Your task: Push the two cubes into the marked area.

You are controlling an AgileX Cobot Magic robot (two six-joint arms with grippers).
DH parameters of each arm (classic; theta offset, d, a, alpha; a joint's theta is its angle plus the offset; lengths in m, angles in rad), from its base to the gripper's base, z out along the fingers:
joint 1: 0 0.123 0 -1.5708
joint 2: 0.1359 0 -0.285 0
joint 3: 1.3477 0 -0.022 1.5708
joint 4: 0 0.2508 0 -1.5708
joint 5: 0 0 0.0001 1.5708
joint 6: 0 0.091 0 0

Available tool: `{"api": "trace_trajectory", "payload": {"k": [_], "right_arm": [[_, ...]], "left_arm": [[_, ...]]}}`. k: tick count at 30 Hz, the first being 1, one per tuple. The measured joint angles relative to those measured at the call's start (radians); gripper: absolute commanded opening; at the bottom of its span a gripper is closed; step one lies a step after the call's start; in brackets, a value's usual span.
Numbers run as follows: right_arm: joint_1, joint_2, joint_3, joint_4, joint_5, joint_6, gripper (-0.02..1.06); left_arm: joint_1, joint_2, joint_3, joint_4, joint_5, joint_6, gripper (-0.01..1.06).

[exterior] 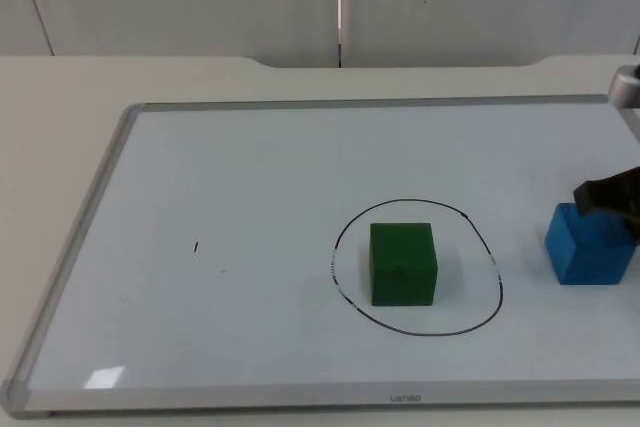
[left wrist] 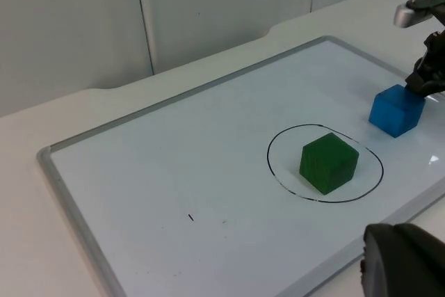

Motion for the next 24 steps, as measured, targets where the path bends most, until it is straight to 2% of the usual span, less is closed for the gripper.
{"api": "trace_trajectory", "payload": {"k": [6, 17, 24], "right_arm": [[0.004, 0.000, 0.000, 0.017, 0.000, 0.002, 0.00], [0.073, 0.000, 0.000, 0.026, 0.002, 0.018, 0.00], [0.081, 0.000, 0.000, 0.026, 0.038, 0.041, 0.00]], "left_arm": [[0.000, 0.000, 0.000, 0.000, 0.000, 0.000, 0.00], [0.000, 0.000, 0.000, 0.000, 0.000, -0.001, 0.00], [0.000, 0.000, 0.000, 0.000, 0.000, -0.001, 0.00]]}}
